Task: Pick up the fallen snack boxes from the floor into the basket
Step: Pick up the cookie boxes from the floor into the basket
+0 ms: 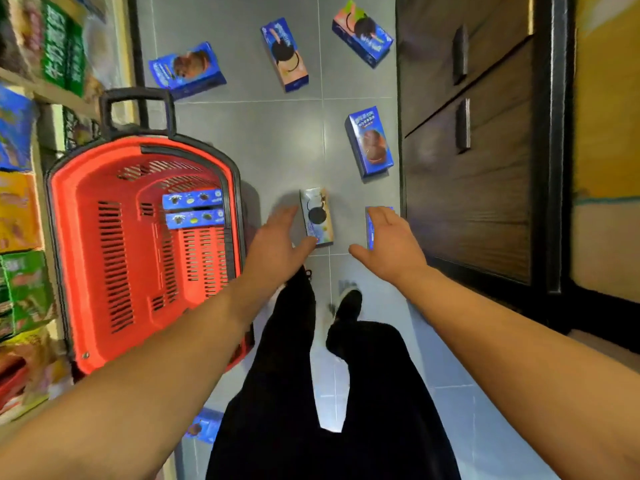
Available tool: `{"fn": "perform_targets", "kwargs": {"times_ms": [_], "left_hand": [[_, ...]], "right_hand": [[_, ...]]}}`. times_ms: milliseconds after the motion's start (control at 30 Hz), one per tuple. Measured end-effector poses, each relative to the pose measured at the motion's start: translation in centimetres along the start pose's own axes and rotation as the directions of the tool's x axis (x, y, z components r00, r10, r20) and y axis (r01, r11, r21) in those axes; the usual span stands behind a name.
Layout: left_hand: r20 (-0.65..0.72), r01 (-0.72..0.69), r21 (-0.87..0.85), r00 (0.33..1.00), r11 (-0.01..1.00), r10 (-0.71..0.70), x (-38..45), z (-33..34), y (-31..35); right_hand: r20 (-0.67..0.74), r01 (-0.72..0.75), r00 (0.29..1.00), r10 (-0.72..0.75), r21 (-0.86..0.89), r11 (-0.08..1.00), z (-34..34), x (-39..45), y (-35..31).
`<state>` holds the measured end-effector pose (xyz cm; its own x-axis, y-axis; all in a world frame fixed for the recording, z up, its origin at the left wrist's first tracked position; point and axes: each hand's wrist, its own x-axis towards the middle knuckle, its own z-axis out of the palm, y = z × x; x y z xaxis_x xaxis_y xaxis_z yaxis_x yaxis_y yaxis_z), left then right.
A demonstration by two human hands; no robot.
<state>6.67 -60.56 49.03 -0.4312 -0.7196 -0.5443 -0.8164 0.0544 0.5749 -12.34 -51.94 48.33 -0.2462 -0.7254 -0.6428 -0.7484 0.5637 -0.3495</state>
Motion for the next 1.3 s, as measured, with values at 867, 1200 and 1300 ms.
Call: {"fn": "perform_targets", "kwargs": {"times_ms": [867, 1200, 1300], "left_hand": [[0.309, 0.597, -0.664, 0.767, 0.450, -0.562, 32.7, 33.9, -28.6], [0.342, 0.473, -0.640, 0.881, 0.606, -0.327, 27.4, 30.7, -24.1], [0.327, 0.427, -0.638, 0.904, 0.641, -0.276, 24.7, 26.7, -20.5]], "right_hand": [[0.368, -0.437, 0.890, 0.270, 0.513, 0.739, 34.8, 37.9, 16.5], [0.524, -0.603, 0.797, 0.301, 0.661, 0.446, 31.2, 33.0, 16.1], [0.559, -0.640, 0.768, 0.313, 0.654, 0.403, 26.9, 29.1, 14.2]]}}
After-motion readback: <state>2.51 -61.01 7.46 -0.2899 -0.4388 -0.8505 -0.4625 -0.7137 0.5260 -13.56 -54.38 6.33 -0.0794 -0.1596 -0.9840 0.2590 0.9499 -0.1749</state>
